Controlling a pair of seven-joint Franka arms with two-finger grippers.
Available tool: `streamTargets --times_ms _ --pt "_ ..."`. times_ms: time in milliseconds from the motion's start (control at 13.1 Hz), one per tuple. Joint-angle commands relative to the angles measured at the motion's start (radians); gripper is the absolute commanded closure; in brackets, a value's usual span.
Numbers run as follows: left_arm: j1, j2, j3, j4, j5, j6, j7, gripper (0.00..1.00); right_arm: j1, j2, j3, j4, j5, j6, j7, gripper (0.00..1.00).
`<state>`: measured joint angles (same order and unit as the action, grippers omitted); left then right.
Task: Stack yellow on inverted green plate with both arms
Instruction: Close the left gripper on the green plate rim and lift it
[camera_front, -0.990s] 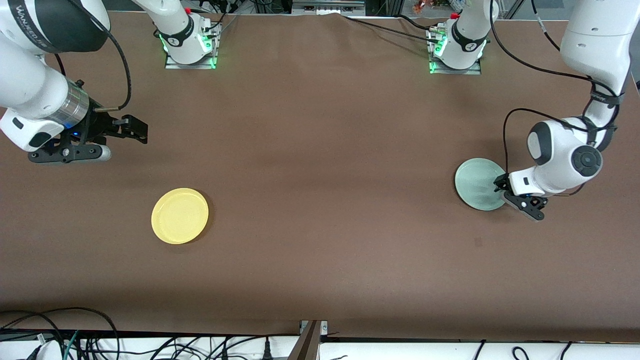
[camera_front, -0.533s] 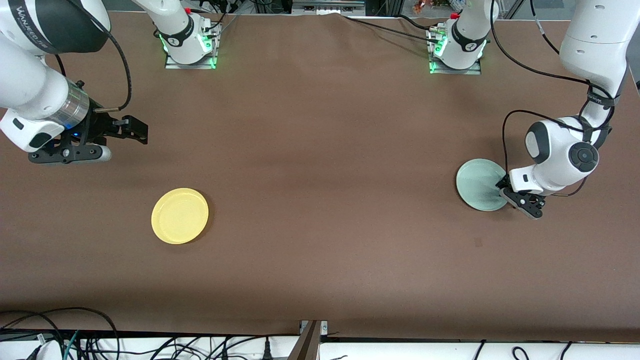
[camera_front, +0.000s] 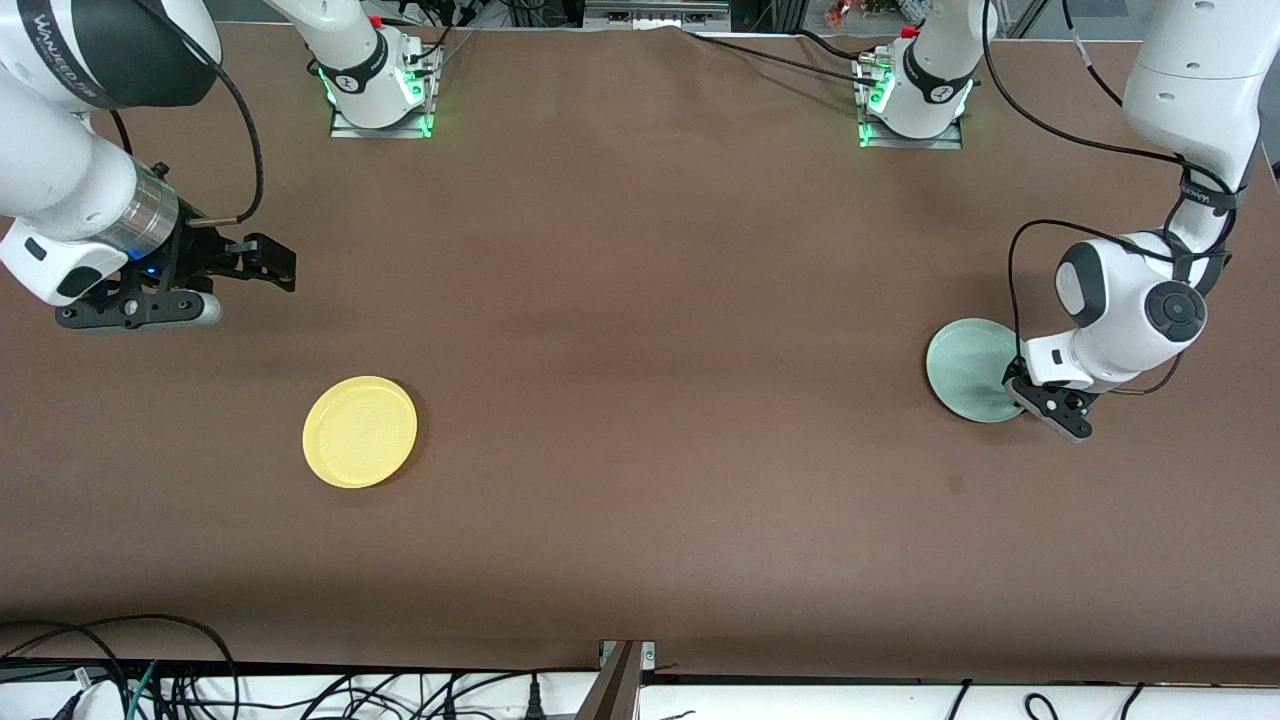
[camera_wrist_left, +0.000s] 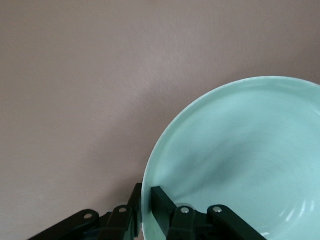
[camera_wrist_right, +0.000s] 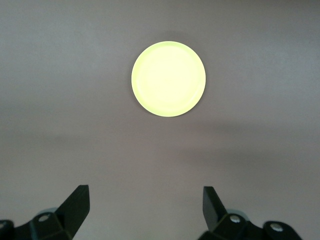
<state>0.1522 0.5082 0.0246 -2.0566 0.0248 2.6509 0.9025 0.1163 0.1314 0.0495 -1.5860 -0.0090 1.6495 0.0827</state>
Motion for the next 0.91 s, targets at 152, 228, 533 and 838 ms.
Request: streamTargets --times_ms 152,228,533,838 --pt "-0.054 -0.112 -0.009 0.138 0.058 -0.231 0.013 1.0 -0.004 0.005 0.001 -0.003 -0.016 0.016 0.003 0.0" --pt "-0.065 -0.109 -0.009 0.212 0.06 -0.332 0.01 1.0 -0.006 0.005 0.001 -0.003 -0.016 0.019 -0.004 0.0" --pt "-0.167 -0.085 -0.008 0.436 0.162 -0.61 -0.112 1.0 -0.009 0.014 0.0 -0.003 -0.016 0.041 -0.006 0.0" --pt "-0.33 -0.033 -0.006 0.593 0.283 -0.782 -0.386 1.0 -0.007 0.014 -0.002 -0.003 -0.014 0.044 0.003 0.0"
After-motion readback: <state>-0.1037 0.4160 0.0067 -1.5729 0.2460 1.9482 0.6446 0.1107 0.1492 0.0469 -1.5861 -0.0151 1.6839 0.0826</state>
